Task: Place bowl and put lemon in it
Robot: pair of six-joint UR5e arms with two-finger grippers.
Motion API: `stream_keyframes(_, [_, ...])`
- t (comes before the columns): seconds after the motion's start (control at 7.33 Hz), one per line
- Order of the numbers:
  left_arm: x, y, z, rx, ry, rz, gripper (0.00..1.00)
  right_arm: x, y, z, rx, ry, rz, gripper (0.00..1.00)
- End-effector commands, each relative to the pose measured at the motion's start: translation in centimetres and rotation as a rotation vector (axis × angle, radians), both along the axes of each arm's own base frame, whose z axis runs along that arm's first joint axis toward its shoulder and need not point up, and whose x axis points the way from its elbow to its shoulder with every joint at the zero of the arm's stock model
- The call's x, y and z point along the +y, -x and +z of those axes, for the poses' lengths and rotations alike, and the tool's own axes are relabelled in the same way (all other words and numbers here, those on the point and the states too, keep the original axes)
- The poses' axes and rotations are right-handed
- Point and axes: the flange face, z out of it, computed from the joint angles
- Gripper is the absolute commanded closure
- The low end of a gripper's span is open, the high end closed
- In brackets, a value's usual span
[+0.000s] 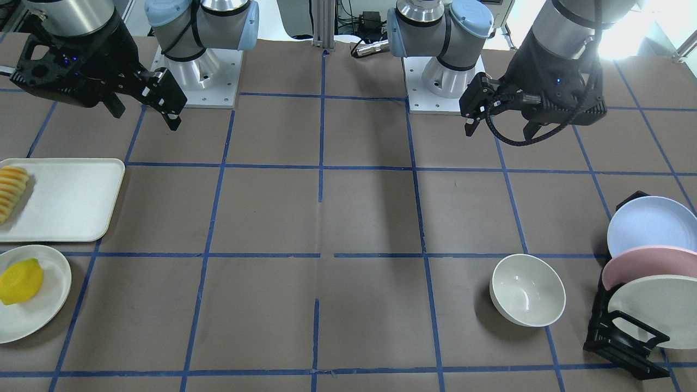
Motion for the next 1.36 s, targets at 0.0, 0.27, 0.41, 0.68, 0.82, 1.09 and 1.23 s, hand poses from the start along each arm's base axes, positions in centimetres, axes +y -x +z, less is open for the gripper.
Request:
stream_keyframes(0.0, [0.3, 0.0, 0.1, 0.000, 0.003, -0.001, 0.00, 0.0, 0.0, 0.0, 0.000, 0.001, -0.001, 0.00])
stream_keyframes(0.27, [-0.2, 0.0, -0.6, 0.001, -0.012, 0.001, 0.00, -0.5, 1.0, -0.3, 0.000, 0.008, -0.004, 0.00])
stream_keyframes(0.41, [-0.9, -1.0, -1.0, 0.003, -0.013, -0.004, 0.00, -1.0, 3.7, -0.6, 0.003, -0.007, -0.039, 0.00])
stream_keyframes(0.68, [-7.3, -6.6, -6.6, -0.006, 0.000, 0.060, 0.00, -1.7, 11.9, -1.1, 0.002, -0.017, -0.097, 0.00])
stream_keyframes(0.82, [-10.0, -9.7, -9.7, -0.001, -0.016, 0.066, 0.00, -2.7, 15.5, -3.9, -0.004, -0.062, -0.015, 0.00])
stream_keyframes(1.09, [-14.1, -16.5, -18.4, 0.029, -0.041, 0.080, 0.00, -7.6, 23.8, -8.8, 0.110, 0.001, 0.124, 0.00])
stream_keyframes(1.23, [-15.9, -17.9, -21.0, 0.018, -0.019, 0.072, 0.00, -9.8, 26.4, -13.6, 0.089, -0.035, 0.177, 0.00])
